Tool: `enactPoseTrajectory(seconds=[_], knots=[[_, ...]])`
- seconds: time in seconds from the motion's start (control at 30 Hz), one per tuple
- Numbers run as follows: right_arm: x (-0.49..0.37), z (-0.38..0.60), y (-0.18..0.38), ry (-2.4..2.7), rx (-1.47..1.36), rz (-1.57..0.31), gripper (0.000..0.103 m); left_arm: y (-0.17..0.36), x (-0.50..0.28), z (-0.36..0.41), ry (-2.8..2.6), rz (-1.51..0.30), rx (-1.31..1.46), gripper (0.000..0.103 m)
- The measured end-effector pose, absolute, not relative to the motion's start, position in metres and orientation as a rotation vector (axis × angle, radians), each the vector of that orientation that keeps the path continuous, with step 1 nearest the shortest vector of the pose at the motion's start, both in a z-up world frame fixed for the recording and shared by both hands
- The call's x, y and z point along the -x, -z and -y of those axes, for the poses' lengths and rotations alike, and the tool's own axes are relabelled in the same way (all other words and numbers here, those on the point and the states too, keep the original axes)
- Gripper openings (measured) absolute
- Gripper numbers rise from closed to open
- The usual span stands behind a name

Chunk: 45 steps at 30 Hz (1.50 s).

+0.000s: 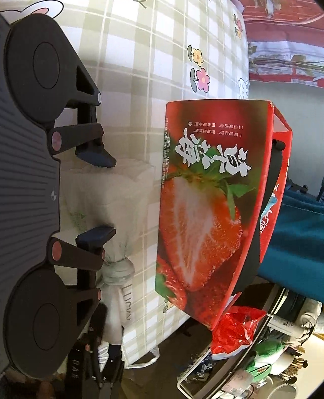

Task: Organize soft objects
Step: 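Move the right tool to the white cloth bundle and grasp it, then lift the white cloth bundle with the right tool and drop it into the box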

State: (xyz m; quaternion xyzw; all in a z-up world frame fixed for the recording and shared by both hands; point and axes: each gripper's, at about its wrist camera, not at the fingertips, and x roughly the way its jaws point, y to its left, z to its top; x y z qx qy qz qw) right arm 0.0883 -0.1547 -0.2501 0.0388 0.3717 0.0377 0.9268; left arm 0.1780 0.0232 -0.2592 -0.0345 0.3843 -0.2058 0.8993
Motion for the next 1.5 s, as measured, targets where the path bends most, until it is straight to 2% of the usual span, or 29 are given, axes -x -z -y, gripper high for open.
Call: enactPoseTrajectory(seconds=[0.4,0.6,0.73,0.87,1.0,1.13,1.33,1.4,1.5], knots=[[-0.079,0.184,0.240,0.009,-0.251,-0.639,0.065,0.265,-0.169,-0.032,0.403,-0.802,0.080,0.055],[-0.086,0.191,0.245,0.016,-0.297,-0.668,0.064,0.266,-0.168,-0.032,0.404,-0.800,0.079,0.055],[-0.087,0.190,0.254,0.004,-0.322,-0.708,0.055,0.266,-0.168,-0.032,0.404,-0.800,0.080,0.055],[-0.088,0.186,0.261,-0.030,-0.327,-0.746,0.040,0.267,-0.168,-0.031,0.408,-0.799,0.081,0.055],[-0.088,0.180,0.261,-0.044,-0.298,-0.744,0.033,0.268,-0.168,-0.031,0.410,-0.798,0.086,0.054],[-0.087,0.184,0.258,-0.037,-0.308,-0.727,0.018,0.266,-0.167,-0.031,0.417,-0.790,0.090,0.045],[-0.085,0.184,0.252,-0.054,-0.289,-0.694,0.012,0.260,-0.164,-0.035,0.407,-0.763,0.093,0.032],[-0.083,0.183,0.248,-0.063,-0.287,-0.674,0.011,0.256,-0.163,-0.036,0.410,-0.748,0.093,0.025],[-0.081,0.183,0.239,-0.075,-0.283,-0.636,0.010,0.246,-0.162,-0.039,0.415,-0.718,0.100,0.024]])
